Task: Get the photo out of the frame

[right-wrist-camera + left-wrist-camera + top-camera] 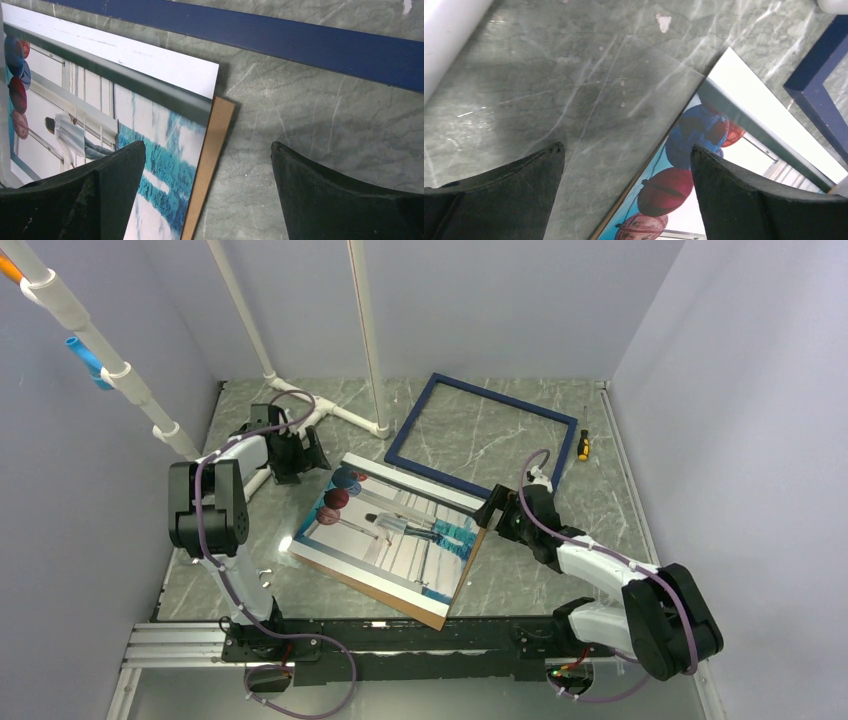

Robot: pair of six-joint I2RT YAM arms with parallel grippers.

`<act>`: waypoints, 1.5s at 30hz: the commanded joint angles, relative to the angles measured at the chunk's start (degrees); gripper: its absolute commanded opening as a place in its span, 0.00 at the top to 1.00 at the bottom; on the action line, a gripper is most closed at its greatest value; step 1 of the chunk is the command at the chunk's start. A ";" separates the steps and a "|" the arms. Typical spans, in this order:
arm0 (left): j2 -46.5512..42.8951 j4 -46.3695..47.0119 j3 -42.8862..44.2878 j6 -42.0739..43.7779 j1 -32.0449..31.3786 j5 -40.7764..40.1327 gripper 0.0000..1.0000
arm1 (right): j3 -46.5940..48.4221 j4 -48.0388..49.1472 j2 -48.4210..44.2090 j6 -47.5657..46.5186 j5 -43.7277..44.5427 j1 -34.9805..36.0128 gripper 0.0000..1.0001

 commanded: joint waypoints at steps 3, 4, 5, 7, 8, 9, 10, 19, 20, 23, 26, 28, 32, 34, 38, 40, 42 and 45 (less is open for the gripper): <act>3.04 -1.93 -0.53 -0.97 -0.65 7.55 0.04 | -0.29 -3.71 0.55 1.83 1.42 0.61 0.03; 3.15 -1.96 -0.65 -1.09 -0.90 7.86 0.05 | -0.44 -3.67 0.77 2.05 1.23 0.61 0.03; 3.07 -1.99 -0.87 -1.24 -1.05 7.97 0.04 | -0.60 -3.32 1.09 2.34 1.06 0.61 0.03; 2.54 -1.65 -1.65 -1.59 -1.13 8.22 0.04 | -1.19 -2.46 1.88 3.17 0.70 0.78 0.03; 2.39 -1.21 -2.18 -1.76 -1.25 8.81 0.04 | -1.46 -1.82 2.25 3.45 0.67 0.97 0.03; 2.41 -0.81 -2.53 -2.00 -1.41 9.73 0.04 | -1.68 -1.28 2.69 3.62 0.71 1.16 0.03; 2.54 -0.57 -2.79 -2.20 -1.71 10.57 0.04 | -1.65 -1.22 2.98 3.87 0.68 1.48 0.04; 1.12 2.39 -5.92 -5.29 -4.74 13.11 0.04 | -1.83 -0.30 2.91 5.25 1.71 3.41 0.04; 1.05 2.47 -5.95 -5.38 -5.05 13.10 0.04 | -1.70 -0.30 3.04 5.58 1.90 3.74 0.04; 0.79 2.81 -6.34 -5.72 -5.69 13.67 0.04 | -1.10 0.20 3.77 7.26 3.00 5.56 0.04; 0.68 2.89 -6.66 -6.14 -6.61 14.24 0.04 | -0.06 0.41 5.44 9.52 4.87 7.80 0.04; 0.29 3.13 -7.47 -6.65 -6.90 14.47 0.04 | 0.27 0.58 5.84 11.51 6.25 8.78 0.04; -0.45 3.19 -7.82 -6.89 -6.94 13.28 0.03 | 0.21 1.00 6.31 14.02 8.72 9.13 0.04; -0.73 1.74 -6.45 -6.37 -6.93 11.59 0.02 | 0.34 0.37 5.82 13.76 9.71 9.14 0.03; -2.79 -5.40 -0.76 -4.23 -6.92 4.43 0.01 | 0.77 -4.67 2.57 11.26 13.12 9.14 0.01; -5.20 -9.60 1.82 -3.79 -6.83 -0.54 0.01 | 1.38 -9.47 0.08 9.43 15.86 9.12 0.00; -9.38 -12.34 3.28 -3.78 -6.82 -3.65 0.01 | 2.05 -15.21 -3.71 7.80 18.82 9.13 0.00; -18.79 -14.03 2.96 -3.70 -7.32 -5.61 0.01 | 4.44 -22.93 -11.69 4.45 21.95 9.14 0.00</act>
